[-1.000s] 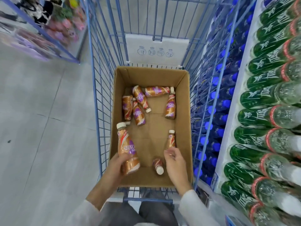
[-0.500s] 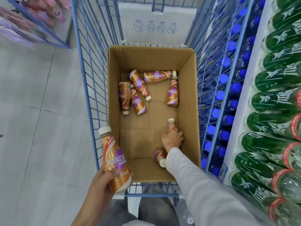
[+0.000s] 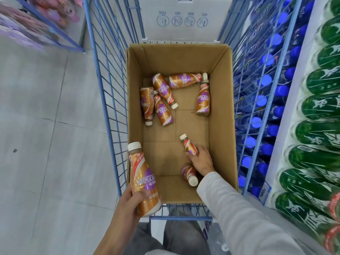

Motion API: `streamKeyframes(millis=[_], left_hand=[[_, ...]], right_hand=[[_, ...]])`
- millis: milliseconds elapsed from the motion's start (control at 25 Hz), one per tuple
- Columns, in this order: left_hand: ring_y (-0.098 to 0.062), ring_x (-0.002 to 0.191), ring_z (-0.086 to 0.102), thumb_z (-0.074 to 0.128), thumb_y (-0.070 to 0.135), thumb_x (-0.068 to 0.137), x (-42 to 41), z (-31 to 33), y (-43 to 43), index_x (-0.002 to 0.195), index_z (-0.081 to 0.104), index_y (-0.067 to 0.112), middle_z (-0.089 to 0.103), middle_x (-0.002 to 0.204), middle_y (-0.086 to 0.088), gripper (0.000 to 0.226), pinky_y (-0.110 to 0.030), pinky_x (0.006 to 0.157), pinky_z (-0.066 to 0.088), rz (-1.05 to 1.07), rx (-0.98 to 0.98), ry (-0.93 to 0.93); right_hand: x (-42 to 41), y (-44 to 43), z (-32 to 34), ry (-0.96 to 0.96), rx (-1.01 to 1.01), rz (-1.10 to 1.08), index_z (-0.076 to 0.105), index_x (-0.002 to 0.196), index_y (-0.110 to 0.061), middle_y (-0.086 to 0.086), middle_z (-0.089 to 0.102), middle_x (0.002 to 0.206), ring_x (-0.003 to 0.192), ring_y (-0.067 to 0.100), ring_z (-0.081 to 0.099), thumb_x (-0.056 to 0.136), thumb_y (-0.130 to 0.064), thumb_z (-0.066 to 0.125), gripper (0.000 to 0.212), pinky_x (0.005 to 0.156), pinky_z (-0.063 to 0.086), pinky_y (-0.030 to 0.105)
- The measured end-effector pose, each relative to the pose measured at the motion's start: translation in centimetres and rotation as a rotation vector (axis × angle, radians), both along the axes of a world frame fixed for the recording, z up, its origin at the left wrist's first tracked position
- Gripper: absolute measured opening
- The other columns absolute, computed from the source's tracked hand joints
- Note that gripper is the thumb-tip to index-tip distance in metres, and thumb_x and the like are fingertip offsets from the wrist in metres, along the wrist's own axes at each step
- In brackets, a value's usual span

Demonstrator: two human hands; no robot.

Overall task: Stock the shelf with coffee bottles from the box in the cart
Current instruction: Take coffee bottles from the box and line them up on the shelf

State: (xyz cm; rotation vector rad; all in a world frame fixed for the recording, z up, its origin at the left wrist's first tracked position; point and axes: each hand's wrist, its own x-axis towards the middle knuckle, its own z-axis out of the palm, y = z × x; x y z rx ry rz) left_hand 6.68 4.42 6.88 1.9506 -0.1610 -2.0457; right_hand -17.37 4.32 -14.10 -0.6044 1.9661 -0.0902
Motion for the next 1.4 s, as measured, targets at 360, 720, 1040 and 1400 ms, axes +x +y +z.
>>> streamKeyframes(millis=[360,720,1040,1400], left_hand=[[-0.027,0.101,0.073,0.076,0.033,0.063,0.5,8.5,-3.3,0.127,0.06,0.025,0.075,0.111,-0.003,0.067,-0.051,0.087,0.06,-0.214,-0.259,0.064],[-0.01,0.077,0.075,0.076,0.014,0.08,-0.1,20.0,-4.0,0.111,0.068,0.03,0.078,0.091,0.005,0.037,-0.031,0.068,0.057,-0.598,-0.628,0.362],[-0.022,0.08,0.068,0.078,0.031,0.052,-4.6,27.0,5.0,0.1,0.073,0.018,0.074,0.089,-0.007,0.049,-0.034,0.072,0.054,-0.974,-0.773,0.619],[-0.015,0.073,0.071,0.078,0.038,0.039,-10.5,32.4,28.0,0.102,0.071,0.014,0.075,0.083,-0.001,0.068,-0.037,0.072,0.05,-1.394,-0.741,0.912]], right_hand=[[0.9,-0.5,18.2,-0.267,-0.337,-0.341,0.061,0.126,-0.031,-0.005,0.069,0.116,0.103,0.012,0.068,0.084,-0.05,0.076,0.049,0.088,0.059,0.038],[7.9,9.0,40.0,-0.291,-0.901,-0.837,0.072,0.107,-0.018,-0.004,0.078,0.092,0.084,0.01,0.073,0.091,-0.022,0.07,0.016,0.069,0.054,0.019],[10.2,22.8,49.2,-0.034,-1.199,-1.259,0.075,0.099,-0.018,0.001,0.077,0.095,0.082,0.014,0.071,0.076,-0.035,0.078,0.029,0.076,0.054,0.033],[14.0,47.2,55.2,0.325,-1.343,-1.522,0.075,0.09,-0.02,0.004,0.073,0.091,0.084,0.015,0.065,0.075,-0.038,0.08,0.024,0.083,0.051,0.038]])
